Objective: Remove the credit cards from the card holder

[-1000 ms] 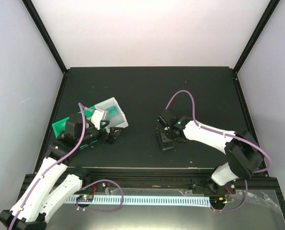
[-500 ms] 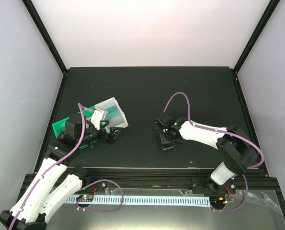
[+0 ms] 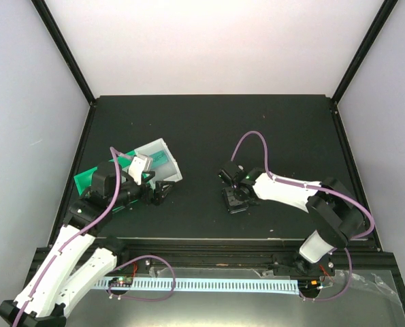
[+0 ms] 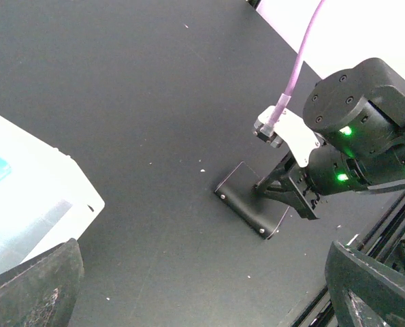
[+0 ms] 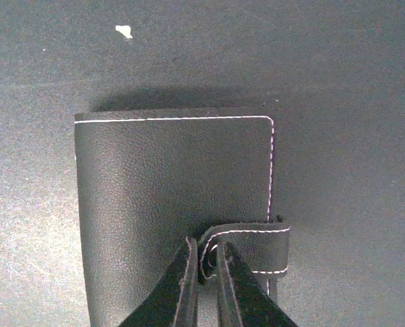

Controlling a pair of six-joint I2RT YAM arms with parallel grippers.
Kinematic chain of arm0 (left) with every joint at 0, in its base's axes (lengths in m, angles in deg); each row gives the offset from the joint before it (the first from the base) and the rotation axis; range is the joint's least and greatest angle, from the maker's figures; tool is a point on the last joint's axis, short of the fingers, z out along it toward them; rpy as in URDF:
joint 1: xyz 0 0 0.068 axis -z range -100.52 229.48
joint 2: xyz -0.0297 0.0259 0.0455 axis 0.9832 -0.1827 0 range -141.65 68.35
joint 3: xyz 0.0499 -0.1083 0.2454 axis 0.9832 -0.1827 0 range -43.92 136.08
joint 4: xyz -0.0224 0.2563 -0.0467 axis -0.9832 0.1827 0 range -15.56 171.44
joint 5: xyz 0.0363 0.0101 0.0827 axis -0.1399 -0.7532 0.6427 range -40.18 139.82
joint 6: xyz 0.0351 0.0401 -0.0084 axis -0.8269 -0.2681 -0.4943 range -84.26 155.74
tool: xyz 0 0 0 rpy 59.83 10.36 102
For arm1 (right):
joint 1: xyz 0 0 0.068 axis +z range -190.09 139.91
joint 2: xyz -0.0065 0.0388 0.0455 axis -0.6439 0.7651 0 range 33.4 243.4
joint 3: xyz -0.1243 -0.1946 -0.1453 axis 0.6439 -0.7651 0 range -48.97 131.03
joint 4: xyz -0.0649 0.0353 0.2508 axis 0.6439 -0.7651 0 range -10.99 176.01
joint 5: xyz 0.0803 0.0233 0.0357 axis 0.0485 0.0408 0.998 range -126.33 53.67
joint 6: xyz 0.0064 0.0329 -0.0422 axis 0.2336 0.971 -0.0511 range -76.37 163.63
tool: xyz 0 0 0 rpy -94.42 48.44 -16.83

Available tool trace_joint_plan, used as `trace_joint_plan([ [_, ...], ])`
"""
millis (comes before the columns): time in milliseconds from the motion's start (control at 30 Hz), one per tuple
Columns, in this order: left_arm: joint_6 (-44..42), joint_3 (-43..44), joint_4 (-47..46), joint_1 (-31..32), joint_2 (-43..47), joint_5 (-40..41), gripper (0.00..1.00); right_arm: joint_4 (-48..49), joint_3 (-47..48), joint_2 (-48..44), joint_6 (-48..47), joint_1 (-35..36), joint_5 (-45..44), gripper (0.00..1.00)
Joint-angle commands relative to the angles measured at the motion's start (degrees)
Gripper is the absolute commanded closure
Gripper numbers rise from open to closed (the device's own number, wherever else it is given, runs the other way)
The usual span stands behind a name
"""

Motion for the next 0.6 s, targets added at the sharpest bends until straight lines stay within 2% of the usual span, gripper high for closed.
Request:
trace_joint_plan([
  [0,-0.4,0.0,0.2,-0.4,0.5,0.8,0.01,0.4,-0.2,1.1,0.5,0.6,-0.4,0.97],
  [300,0.3,0.0,0.7,-0.4,0.4,3.7,0.01,0.9,-0.2,-0.2,0.5,1.0,0.8,0.99],
  [567,1.3,-0.1,1.1,-0.4,-0.4,5.1,0.01,5.0,-2.3,-9.0,1.5,1.0,4.0,0.99],
])
